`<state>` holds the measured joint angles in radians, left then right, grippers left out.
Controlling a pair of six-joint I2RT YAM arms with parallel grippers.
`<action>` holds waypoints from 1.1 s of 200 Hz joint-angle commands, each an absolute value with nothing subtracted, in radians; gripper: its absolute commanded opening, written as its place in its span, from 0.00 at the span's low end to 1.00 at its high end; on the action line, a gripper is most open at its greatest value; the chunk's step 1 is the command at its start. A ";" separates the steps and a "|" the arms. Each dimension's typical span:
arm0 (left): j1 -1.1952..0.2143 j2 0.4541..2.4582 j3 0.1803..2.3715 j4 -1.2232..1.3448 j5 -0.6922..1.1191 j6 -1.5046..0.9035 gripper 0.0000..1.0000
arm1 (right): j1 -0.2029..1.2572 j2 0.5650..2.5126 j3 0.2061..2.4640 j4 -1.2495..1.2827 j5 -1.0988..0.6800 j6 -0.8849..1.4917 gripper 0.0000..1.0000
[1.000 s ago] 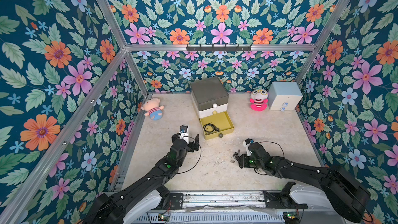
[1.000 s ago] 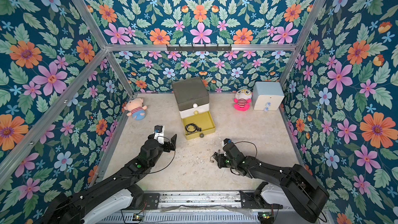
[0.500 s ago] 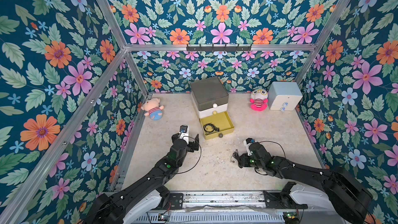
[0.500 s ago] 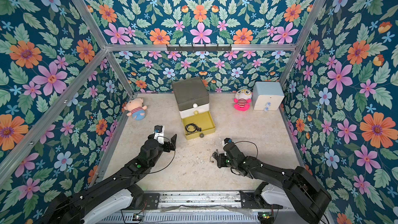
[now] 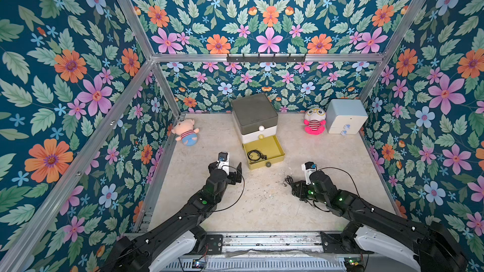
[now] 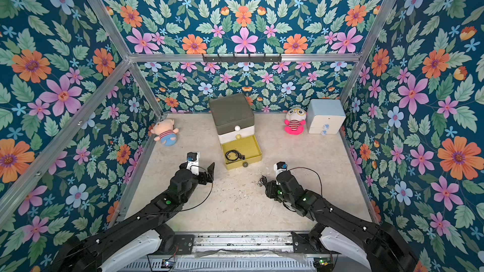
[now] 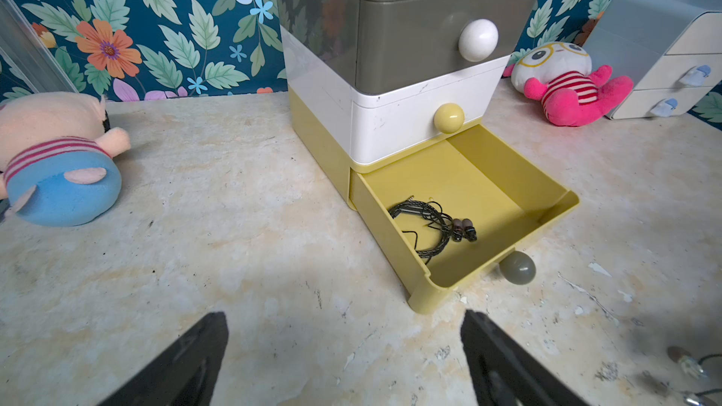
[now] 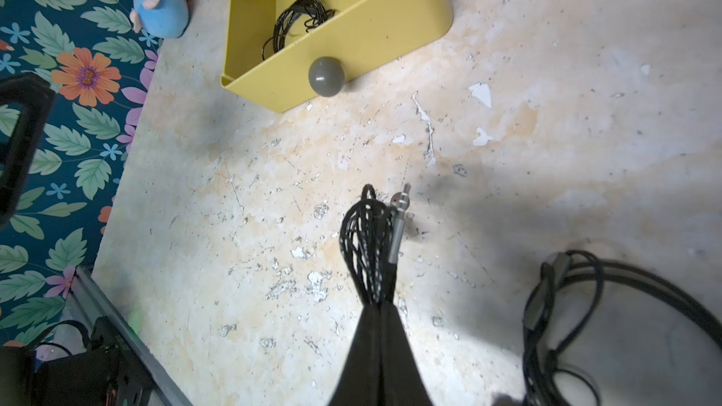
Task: Place the wired earphones into the drawer by color
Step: Pick up the wired earphones from the center of the board, then place the wired earphones in the drawer.
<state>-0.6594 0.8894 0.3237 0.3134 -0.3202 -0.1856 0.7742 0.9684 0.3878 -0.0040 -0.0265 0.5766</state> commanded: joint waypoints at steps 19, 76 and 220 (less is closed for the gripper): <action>-0.659 0.887 0.325 0.313 -0.331 -0.190 0.99 | 0.775 0.956 0.436 -0.017 0.023 0.540 0.04; -0.659 0.882 0.324 0.314 -0.333 -0.190 0.99 | 0.775 1.043 0.544 0.029 0.047 0.492 0.04; -0.659 0.843 0.302 0.331 -0.317 -0.173 0.99 | 0.761 1.517 0.918 0.207 0.014 0.411 0.03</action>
